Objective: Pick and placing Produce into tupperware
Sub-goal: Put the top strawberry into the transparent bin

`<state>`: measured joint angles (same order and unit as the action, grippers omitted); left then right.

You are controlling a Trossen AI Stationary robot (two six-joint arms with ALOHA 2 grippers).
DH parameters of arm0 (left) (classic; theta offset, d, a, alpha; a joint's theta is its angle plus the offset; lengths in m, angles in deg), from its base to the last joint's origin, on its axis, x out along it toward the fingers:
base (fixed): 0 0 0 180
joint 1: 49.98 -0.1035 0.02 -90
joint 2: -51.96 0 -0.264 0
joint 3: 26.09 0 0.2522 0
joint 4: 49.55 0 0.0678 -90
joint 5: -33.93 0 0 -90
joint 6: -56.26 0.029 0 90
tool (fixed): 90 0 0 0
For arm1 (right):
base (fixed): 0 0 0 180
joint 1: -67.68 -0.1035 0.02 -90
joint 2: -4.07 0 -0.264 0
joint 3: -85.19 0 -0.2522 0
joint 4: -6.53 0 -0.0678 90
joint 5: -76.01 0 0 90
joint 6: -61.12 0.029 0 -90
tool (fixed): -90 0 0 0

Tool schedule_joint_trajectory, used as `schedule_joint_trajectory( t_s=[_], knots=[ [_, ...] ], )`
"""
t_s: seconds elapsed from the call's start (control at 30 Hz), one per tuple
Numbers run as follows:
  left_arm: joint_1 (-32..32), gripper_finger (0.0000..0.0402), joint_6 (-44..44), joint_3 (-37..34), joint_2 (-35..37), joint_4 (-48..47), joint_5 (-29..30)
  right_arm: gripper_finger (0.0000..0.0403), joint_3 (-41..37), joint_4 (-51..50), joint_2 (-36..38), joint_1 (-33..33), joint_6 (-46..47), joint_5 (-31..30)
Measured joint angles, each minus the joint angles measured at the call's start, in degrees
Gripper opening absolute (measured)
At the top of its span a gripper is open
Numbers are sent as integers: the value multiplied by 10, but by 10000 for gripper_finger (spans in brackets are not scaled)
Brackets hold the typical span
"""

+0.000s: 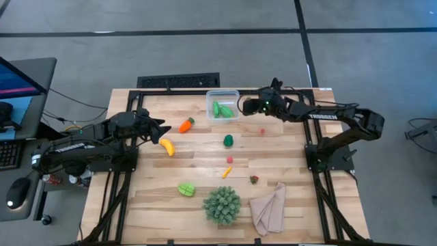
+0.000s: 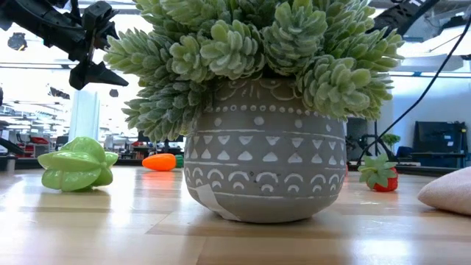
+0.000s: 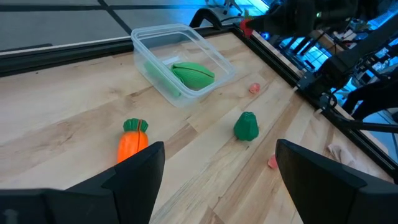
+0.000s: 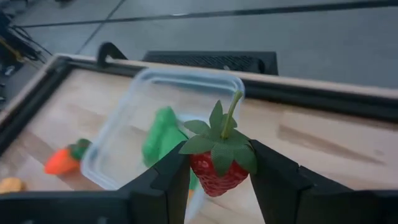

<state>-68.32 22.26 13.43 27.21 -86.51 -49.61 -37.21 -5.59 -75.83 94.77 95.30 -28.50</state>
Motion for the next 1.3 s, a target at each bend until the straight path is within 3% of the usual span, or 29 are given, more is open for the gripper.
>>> schedule_joint_trajectory(
  t_s=[0.3, 1.3],
  knots=[
    [0, 297, 2, 0, 0, 0, 1, 139, 35, 1, 0, -8, -18, 12],
    [0, 297, 8, 0, 0, 0, 17, 142, 36, 18, -9, -46, -16, 11]
  ],
)
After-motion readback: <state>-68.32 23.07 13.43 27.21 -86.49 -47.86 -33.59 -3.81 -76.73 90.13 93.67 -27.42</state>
